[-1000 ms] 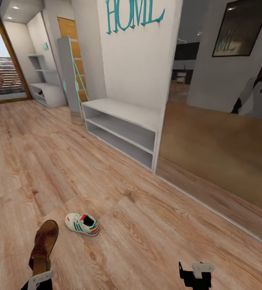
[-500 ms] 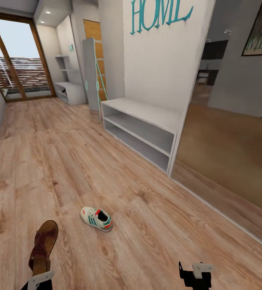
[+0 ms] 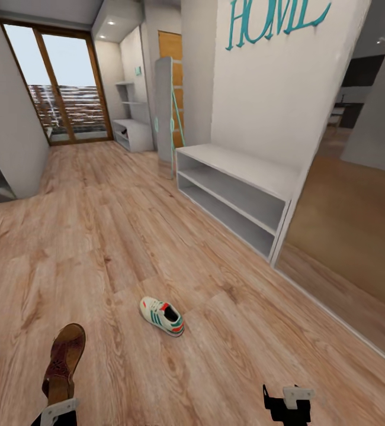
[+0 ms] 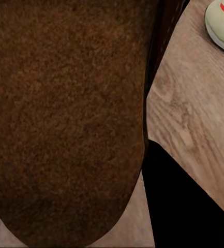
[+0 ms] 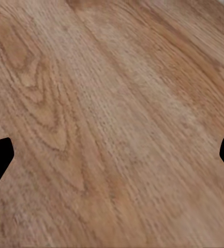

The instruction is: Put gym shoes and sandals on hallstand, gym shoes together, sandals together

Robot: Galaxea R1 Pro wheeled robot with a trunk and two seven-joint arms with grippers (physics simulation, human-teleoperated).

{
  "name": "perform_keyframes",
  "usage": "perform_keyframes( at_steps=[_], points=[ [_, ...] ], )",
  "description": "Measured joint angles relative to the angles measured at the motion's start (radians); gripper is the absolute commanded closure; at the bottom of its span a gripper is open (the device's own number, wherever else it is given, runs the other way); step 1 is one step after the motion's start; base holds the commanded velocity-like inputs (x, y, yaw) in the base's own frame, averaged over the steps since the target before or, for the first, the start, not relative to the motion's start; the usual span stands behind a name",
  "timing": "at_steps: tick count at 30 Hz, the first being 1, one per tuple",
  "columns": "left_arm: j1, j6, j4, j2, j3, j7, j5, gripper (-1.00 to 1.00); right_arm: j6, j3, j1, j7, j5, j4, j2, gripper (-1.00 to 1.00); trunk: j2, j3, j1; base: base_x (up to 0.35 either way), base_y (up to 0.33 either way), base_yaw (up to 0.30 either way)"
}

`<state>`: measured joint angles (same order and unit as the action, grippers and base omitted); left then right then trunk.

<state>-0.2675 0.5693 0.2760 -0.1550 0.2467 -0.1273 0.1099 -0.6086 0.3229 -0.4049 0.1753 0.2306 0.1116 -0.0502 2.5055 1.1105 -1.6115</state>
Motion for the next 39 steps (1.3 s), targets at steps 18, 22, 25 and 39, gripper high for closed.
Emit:
perform_keyframes(
  at_steps=[18, 22, 25, 39],
  points=[
    [0.0, 0.0, 0.0, 0.0, 0.0, 0.0, 0.0, 1.0, -0.003, 0.001, 0.0, -0.002, -0.001, 0.0, 0.0, -1.0, 0.0, 0.005, 0.0, 0.0, 0.0, 0.279],
    [0.0, 0.0, 0.0, 0.0, 0.0, 0.0, 0.0, 1.0, -0.003, 0.001, 0.0, -0.002, -0.002, 0.0, 0.0, -1.0, 0.0, 0.008, 0.0, 0.0, 0.0, 0.279],
    [0.0, 0.0, 0.0, -0.001, 0.0, 0.0, 0.0, 1.0, -0.003, 0.001, 0.0, -0.002, -0.002, 0.0, 0.0, -1.0, 0.0, 0.009, 0.0, 0.0, 0.0, 0.279],
    [0.0, 0.0, 0.0, -0.002, 0.0, 0.0, 0.0, 1.0, -0.004, 0.001, 0.0, -0.002, -0.002, 0.0, 0.0, -1.0, 0.0, 0.009, 0.0, 0.0, 0.0, 0.279]
  ],
)
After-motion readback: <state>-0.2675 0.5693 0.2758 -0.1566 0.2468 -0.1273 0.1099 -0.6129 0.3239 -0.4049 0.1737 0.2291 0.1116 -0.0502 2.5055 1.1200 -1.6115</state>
